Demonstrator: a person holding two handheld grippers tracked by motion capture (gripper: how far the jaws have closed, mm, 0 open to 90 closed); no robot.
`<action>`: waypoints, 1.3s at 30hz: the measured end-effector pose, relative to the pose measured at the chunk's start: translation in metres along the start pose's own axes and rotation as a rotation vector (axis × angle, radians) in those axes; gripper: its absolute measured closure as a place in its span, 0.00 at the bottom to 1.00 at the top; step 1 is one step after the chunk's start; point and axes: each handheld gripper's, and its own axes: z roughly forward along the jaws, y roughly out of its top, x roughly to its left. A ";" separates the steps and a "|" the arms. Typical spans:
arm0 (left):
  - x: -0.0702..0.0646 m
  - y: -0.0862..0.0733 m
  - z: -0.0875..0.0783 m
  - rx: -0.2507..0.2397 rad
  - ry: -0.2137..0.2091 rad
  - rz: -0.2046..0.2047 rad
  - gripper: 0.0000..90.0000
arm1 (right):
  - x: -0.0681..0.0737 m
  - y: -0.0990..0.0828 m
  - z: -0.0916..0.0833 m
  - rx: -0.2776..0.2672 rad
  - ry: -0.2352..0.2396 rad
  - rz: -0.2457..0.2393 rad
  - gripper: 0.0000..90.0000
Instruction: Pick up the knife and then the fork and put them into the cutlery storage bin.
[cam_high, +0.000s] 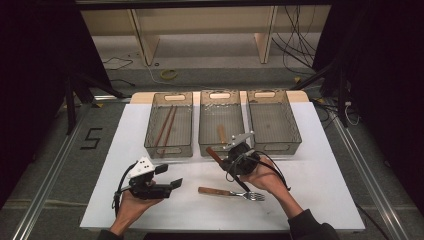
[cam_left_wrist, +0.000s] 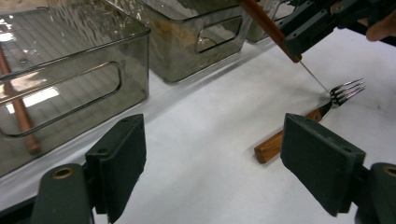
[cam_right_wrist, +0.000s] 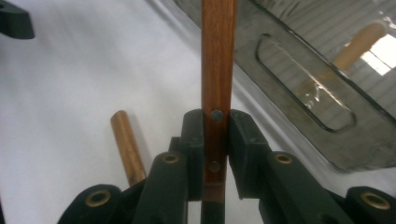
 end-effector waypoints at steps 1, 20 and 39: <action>-0.001 0.001 0.002 -0.001 -0.007 -0.007 0.24 | 0.001 0.000 0.000 -0.004 0.001 -0.010 0.86; -0.011 0.043 0.029 0.086 -0.126 -0.094 0.26 | 0.030 0.001 0.002 -0.004 0.023 -0.167 0.86; -0.011 0.051 0.045 0.226 -0.184 -0.204 0.49 | 0.052 0.000 0.008 0.007 0.024 -0.268 0.86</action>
